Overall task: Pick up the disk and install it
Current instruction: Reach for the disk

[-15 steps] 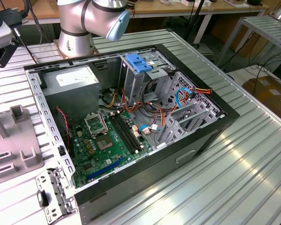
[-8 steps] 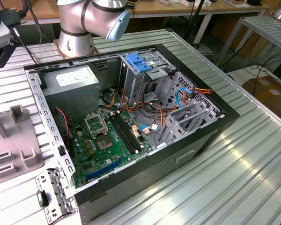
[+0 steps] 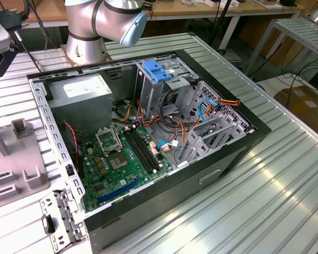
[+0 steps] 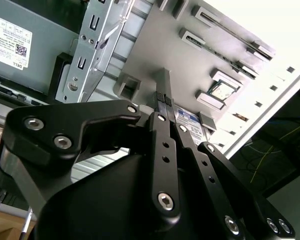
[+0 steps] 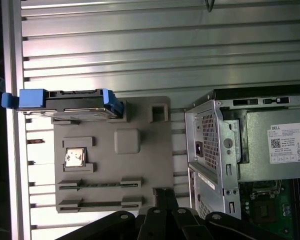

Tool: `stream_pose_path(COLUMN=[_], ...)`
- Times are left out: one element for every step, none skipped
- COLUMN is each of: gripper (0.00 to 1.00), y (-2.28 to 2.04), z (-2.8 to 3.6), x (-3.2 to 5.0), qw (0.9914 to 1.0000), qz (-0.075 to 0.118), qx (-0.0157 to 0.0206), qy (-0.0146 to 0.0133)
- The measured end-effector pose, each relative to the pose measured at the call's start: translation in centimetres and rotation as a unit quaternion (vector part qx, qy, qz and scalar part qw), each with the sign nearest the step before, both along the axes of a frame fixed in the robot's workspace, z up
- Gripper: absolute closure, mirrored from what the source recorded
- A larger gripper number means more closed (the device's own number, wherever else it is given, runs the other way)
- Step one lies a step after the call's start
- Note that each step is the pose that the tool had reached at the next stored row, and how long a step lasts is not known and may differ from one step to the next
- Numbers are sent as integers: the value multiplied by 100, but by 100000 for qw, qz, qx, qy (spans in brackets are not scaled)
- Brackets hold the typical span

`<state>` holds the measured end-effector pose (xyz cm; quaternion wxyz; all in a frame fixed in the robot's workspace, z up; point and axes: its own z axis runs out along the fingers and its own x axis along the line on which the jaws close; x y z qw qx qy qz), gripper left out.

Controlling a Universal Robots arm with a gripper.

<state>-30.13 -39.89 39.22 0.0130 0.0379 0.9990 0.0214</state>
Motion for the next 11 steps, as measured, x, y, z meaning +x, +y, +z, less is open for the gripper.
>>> stream_pose_path(gripper=[89, 89, 89, 89, 89, 89, 89, 89, 89, 89, 89], y=[0, 0, 0, 0, 0, 0, 0, 0, 0, 0, 0], z=[0, 0, -1, -1, -1, -1, -1, -1, -1, -1, -1], x=[-1, -3, -5, -7, -13, -17, -19, -20, -22, -24, -25], qw=[100000, 100000, 100000, 100000, 100000, 100000, 100000, 100000, 100000, 100000, 100000], qz=[0, 2, 1, 2, 0, 1, 3, 2, 1, 2, 2], qx=[1, 2, 2, 1, 2, 1, 2, 1, 3, 2, 1], qy=[-3, -3, -3, -1, -2, -3, -3, -3, -6, -4, -2])
